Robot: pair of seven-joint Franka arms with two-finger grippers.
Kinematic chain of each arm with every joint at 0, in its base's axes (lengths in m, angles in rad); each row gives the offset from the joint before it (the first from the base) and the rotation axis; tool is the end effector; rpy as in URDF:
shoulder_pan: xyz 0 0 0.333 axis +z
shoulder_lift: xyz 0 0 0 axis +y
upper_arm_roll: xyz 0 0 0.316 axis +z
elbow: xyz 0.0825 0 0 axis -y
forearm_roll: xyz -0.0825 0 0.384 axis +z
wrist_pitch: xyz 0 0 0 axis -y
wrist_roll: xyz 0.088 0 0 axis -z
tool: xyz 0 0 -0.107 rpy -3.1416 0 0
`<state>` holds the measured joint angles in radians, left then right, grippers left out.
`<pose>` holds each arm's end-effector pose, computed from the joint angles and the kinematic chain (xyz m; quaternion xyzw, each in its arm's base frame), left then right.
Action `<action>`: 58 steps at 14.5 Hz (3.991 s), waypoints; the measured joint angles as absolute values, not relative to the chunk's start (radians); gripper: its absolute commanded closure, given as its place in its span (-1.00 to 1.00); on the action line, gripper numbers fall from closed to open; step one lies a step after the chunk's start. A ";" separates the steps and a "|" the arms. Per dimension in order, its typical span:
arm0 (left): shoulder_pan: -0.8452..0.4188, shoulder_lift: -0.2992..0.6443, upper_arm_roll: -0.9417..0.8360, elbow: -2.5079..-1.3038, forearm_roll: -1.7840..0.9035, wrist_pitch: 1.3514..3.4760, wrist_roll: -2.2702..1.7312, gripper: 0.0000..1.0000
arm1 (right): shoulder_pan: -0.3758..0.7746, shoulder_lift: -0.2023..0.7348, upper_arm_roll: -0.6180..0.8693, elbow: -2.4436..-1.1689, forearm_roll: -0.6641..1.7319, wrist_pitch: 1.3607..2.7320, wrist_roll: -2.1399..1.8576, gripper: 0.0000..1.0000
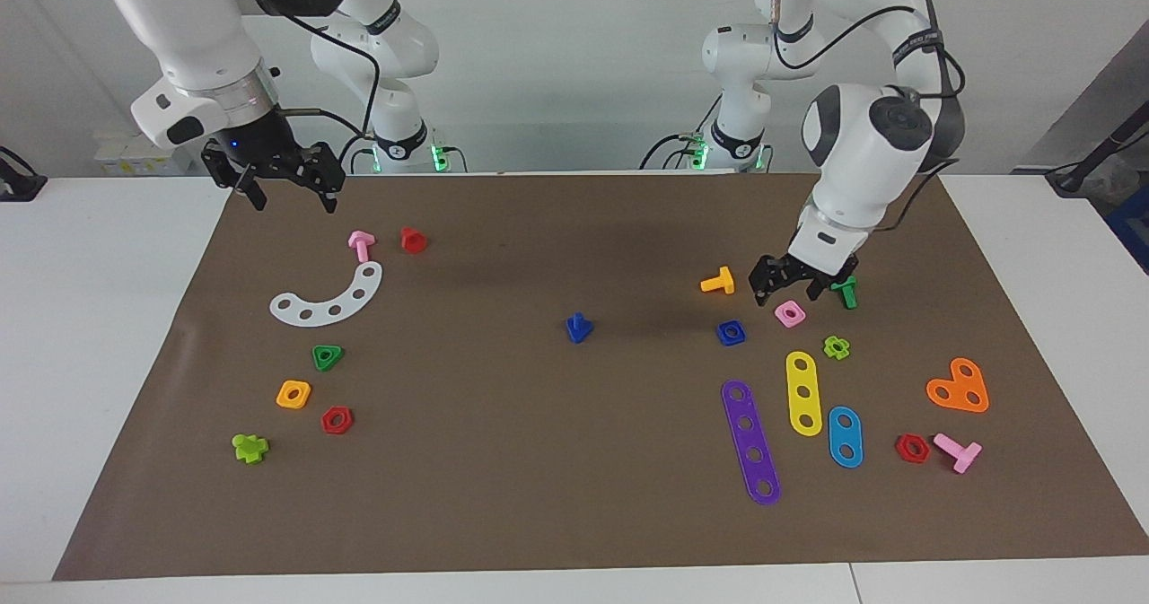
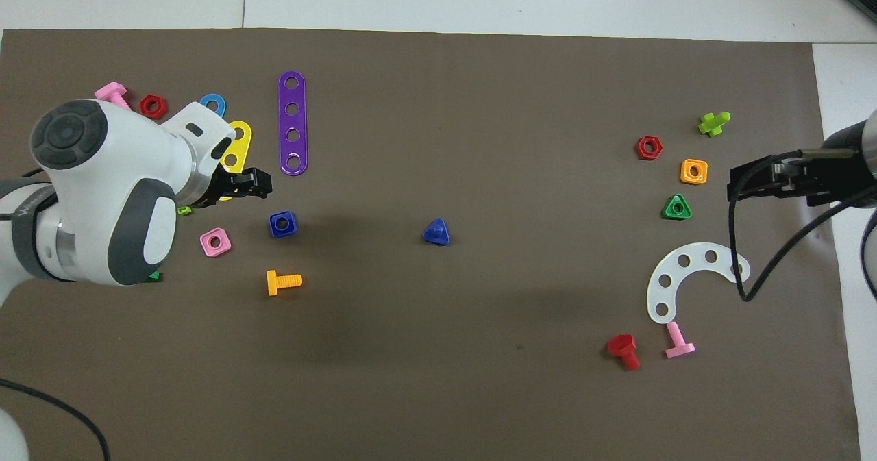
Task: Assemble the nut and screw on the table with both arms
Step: 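Grasp the blue square nut with the left gripper, then carry the square nut with the left gripper onto the triangular nut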
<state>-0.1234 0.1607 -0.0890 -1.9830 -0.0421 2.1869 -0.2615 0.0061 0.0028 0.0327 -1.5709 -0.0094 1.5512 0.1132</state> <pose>0.5786 -0.1248 0.3902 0.9988 0.0370 0.0155 0.0290 0.5528 0.0204 0.6212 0.9992 -0.0372 -0.0109 0.0055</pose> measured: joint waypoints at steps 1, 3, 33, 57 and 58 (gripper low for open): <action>-0.124 0.174 -0.089 -1.992 -0.042 2.206 -0.263 -0.76 | 0.006 0.003 0.033 -1.571 -0.009 1.551 0.113 -1.00; -0.132 0.188 -0.092 -2.018 -0.042 2.252 -0.274 -0.69 | 0.006 0.003 0.033 -1.571 -0.009 1.551 0.113 -1.00; -0.344 0.277 -0.093 -1.953 -0.042 2.332 -0.623 1.00 | 0.006 0.003 0.033 -1.571 -0.009 1.551 0.113 -1.00; -0.620 0.423 -0.081 -1.771 -0.018 2.285 -0.884 -1.00 | 0.006 0.003 0.033 -1.571 -0.009 1.551 0.113 -1.00; -0.620 0.424 -0.078 -1.771 -0.012 2.284 -0.883 -1.00 | 0.006 0.003 0.033 -1.571 -0.009 1.551 0.113 -1.00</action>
<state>-0.6195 0.4244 -0.0780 -1.7713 -0.0122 2.2845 -0.8829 0.0061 0.0028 0.0327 -1.5710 -0.0093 1.5512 0.1132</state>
